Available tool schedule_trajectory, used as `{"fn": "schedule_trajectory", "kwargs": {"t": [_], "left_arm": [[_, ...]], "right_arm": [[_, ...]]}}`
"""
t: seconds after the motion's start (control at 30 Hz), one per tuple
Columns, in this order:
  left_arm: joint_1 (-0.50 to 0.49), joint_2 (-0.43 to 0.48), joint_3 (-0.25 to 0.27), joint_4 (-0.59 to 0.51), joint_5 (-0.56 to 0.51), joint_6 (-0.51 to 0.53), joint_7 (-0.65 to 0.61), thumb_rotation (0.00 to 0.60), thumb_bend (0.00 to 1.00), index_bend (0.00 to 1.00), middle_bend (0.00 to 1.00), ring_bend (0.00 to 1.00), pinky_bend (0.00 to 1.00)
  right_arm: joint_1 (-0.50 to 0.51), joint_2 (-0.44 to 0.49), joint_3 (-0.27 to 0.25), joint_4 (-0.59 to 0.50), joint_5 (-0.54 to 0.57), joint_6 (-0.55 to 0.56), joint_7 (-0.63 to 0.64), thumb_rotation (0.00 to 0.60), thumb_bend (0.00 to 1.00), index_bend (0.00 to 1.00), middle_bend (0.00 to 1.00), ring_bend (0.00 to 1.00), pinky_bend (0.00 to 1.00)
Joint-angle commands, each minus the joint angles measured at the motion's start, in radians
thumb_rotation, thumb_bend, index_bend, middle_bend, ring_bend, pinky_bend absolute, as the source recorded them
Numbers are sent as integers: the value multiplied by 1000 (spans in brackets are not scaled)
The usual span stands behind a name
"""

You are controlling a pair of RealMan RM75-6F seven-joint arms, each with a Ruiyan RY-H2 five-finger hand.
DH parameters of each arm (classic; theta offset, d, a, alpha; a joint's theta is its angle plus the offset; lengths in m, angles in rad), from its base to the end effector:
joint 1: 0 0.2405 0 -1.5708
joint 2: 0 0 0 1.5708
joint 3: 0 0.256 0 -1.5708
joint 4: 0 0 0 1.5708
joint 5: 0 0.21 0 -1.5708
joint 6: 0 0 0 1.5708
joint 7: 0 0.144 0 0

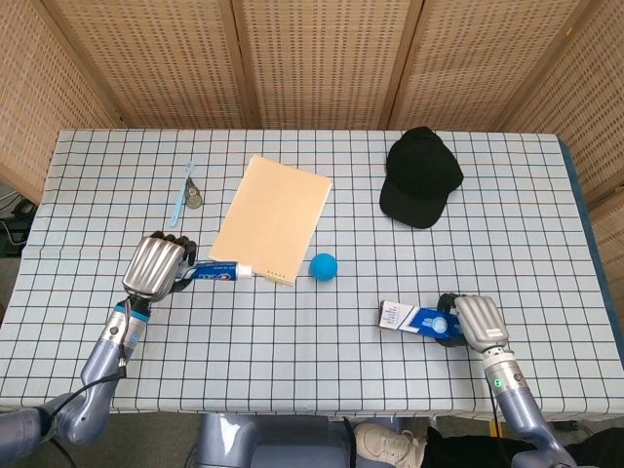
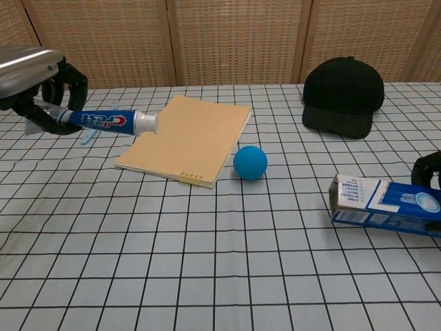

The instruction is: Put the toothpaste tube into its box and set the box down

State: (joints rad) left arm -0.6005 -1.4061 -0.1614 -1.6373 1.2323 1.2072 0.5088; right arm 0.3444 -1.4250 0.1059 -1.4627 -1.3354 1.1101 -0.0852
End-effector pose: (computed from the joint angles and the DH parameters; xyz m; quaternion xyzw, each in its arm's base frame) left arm -0.1682 0.3184 0.0504 -0.7143 -0.2816 -0.3853 0.5120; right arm -0.2769 -0.2620 0.0346 0.6548 -0.4620 0.3574 0.4796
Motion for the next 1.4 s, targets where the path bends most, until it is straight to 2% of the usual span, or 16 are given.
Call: {"fn": "schedule_trajectory", "kwargs": {"t": [0.03, 0.27, 0.47, 0.57, 0.7, 0.97, 1.2, 1.4], "left_arm": [[-10, 15, -9, -13, -1, -15, -6, 600, 468, 880, 575, 562, 482], [-65, 116, -63, -94, -47, -94, 15, 600, 468, 880, 575, 562, 482], [-118, 176, -113, -140, -115, -144, 48, 600, 468, 880, 575, 562, 483], [-182, 200, -137, -147, -182, -246, 43, 600, 468, 880, 575, 562, 483], [-251, 232, -156, -146, -251, -326, 61, 600, 468, 880, 575, 562, 482], [-357, 249, -159, -132, -345, -369, 134, 600, 469, 880, 575, 562, 483], [-434, 242, -134, -136, -431, -339, 215, 600, 469, 881, 575, 562, 483], [-461, 210, -115, -137, -448, -287, 231, 600, 470, 881, 576, 562, 483]], "right_arm": [[28, 26, 32, -80, 4, -11, 1, 600, 202, 791, 595, 645, 710], [106, 59, 113, -222, 63, -38, -108, 600, 202, 790, 595, 645, 711], [194, 57, 196, -277, 189, -74, -228, 600, 202, 790, 595, 645, 711], [258, 38, 248, -268, 293, -101, -273, 600, 203, 789, 595, 645, 711], [303, 25, 265, -263, 363, -103, -315, 600, 203, 786, 595, 645, 711], [359, 33, 293, -279, 434, -98, -333, 600, 203, 786, 595, 645, 711], [371, 58, 282, -297, 459, -93, -307, 600, 204, 786, 595, 645, 711], [372, 69, 259, -301, 459, -91, -282, 600, 203, 786, 595, 645, 711]]}}
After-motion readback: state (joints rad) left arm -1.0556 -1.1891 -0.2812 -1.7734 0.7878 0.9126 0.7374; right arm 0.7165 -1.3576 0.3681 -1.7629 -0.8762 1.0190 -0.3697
